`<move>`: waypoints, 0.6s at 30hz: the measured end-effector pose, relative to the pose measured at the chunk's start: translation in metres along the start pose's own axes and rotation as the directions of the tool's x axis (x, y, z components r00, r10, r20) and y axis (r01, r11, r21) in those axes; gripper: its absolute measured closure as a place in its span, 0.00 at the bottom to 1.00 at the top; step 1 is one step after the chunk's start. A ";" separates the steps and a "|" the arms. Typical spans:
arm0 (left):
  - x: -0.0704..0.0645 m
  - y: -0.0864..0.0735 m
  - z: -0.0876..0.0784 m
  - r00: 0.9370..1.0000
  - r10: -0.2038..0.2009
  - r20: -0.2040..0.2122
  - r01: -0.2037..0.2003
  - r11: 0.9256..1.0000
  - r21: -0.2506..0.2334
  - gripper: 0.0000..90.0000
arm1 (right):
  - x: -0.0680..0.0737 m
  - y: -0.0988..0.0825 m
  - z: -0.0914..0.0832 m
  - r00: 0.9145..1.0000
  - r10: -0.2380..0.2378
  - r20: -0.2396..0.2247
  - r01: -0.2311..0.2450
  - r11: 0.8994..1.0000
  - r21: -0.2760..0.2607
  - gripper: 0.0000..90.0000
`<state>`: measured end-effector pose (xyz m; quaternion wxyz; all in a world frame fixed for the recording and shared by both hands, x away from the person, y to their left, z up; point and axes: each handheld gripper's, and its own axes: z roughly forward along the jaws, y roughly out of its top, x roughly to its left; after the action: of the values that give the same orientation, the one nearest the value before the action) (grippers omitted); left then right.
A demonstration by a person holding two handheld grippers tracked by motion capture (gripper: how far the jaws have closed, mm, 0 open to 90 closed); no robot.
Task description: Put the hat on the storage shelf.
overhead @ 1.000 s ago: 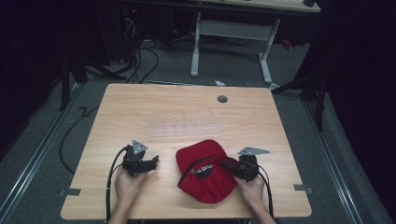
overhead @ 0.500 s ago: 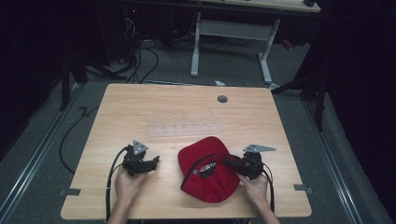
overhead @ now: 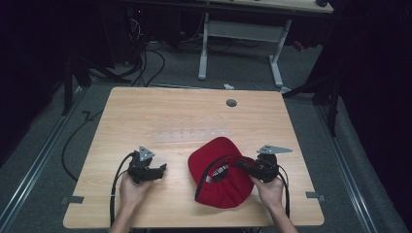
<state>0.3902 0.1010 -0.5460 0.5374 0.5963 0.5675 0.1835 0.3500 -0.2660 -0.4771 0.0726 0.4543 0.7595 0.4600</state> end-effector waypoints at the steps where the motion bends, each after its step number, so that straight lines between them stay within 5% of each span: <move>1: -0.001 0.000 -0.001 1.000 0.003 0.006 -0.003 1.000 0.006 0.29 | 0.001 0.002 -0.001 1.000 0.000 -0.001 0.000 1.000 0.004 0.93; 11: -0.013 -0.002 -0.016 0.993 0.094 0.068 -0.094 0.996 -0.012 0.30 | -0.001 0.013 -0.005 0.999 0.026 -0.018 -0.026 1.000 0.008 0.93; 18: -0.037 0.001 -0.035 0.976 0.122 0.182 -0.115 0.992 -0.048 0.30 | -0.001 0.022 -0.004 0.998 0.041 -0.038 -0.040 0.999 0.025 0.93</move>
<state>0.3507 0.0841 -0.5185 0.5868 0.6333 0.4751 0.1697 0.3622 -0.2656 -0.4582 0.0432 0.4616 0.7567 0.4609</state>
